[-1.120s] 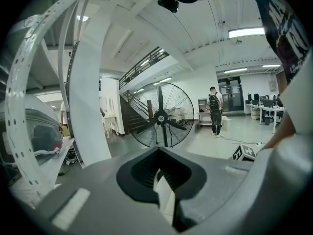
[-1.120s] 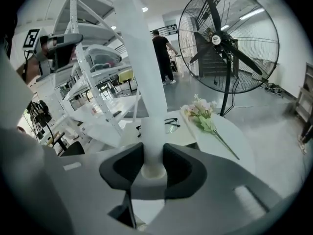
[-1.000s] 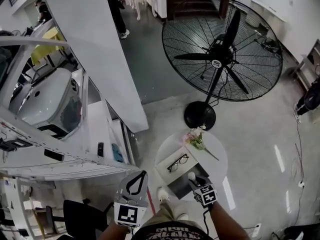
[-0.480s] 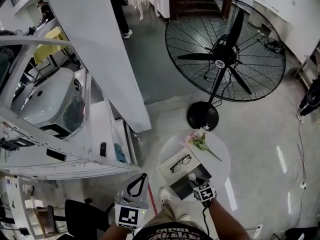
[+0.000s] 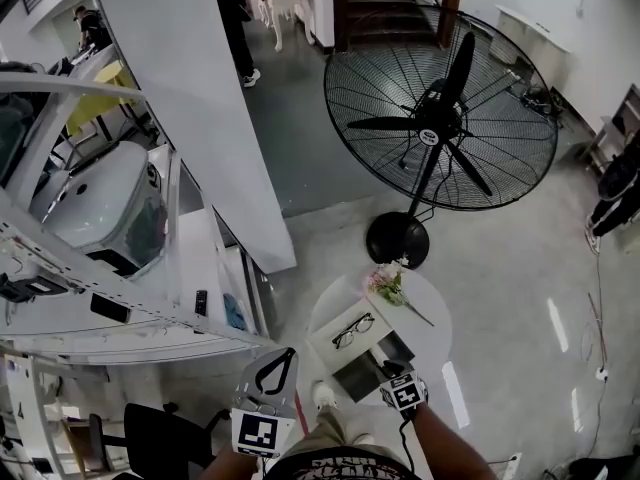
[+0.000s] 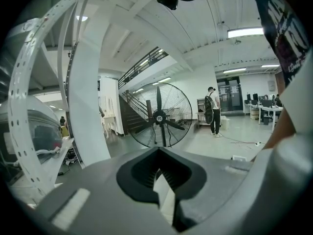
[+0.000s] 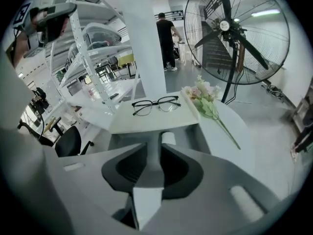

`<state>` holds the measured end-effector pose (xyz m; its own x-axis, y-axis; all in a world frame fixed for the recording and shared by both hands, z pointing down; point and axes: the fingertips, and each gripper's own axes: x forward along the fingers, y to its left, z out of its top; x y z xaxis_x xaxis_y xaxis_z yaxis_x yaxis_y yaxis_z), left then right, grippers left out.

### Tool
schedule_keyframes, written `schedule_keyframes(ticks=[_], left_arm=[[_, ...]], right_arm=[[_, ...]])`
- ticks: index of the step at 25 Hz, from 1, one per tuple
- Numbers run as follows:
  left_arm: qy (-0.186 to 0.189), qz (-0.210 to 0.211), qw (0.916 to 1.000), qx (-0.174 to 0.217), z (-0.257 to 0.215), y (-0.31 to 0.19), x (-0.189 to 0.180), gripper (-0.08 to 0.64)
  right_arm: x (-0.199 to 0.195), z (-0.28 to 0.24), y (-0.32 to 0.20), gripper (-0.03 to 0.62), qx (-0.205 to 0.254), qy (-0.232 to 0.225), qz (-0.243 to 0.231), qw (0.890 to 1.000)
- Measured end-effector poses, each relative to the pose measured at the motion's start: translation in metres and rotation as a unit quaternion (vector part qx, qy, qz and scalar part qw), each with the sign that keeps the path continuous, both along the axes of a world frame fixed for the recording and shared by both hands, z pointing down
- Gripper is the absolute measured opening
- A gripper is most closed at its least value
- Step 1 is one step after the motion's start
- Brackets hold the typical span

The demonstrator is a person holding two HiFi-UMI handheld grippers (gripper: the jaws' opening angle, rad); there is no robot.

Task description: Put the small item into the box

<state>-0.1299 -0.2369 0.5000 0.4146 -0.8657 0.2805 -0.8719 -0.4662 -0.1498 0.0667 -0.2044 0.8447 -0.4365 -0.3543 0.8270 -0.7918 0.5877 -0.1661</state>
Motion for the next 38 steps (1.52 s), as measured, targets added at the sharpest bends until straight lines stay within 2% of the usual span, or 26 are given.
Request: schedule_keyframes(ticks=[1,2,6,14,19,24,30,38], left_arm=[[0.001,0.000,1.0000,0.001,-0.001,0.001,0.002,0.002],[0.002,0.000,1.0000,0.002,-0.003,0.003,0.004,0.002],[0.002,0.005,1.0000,0.007,-0.008,0.013,0.013,0.002],[0.014,-0.005,0.9999,0.009,-0.014,0.040,0.022,0.002],[0.019,-0.003,0.9994,0.029,-0.031,0.053,0.027,0.002],[0.031,-0.006,0.9991,0.027,-0.036,0.068,0.036,0.001],[0.052,-0.007,0.9982,0.029,-0.042,0.084,0.047,0.000],[0.079,-0.019,0.9962,0.033,-0.051,0.109,0.055,0.002]], right_arm=[[0.003,-0.005,0.000,0.068,0.009,0.004,0.001,1.000],[0.005,-0.010,0.000,0.029,0.015,0.005,0.000,1.000],[0.011,-0.029,0.003,0.029,0.032,-0.002,-0.002,0.999],[0.023,-0.071,0.016,0.029,0.074,-0.040,0.026,0.996],[0.026,-0.107,0.024,0.029,0.104,-0.056,0.027,0.993],[0.035,-0.142,0.034,0.029,0.132,-0.067,0.024,0.989],[0.045,-0.177,0.047,0.028,0.161,-0.081,0.026,0.983],[0.055,-0.244,0.067,0.028,0.216,-0.104,0.025,0.971]])
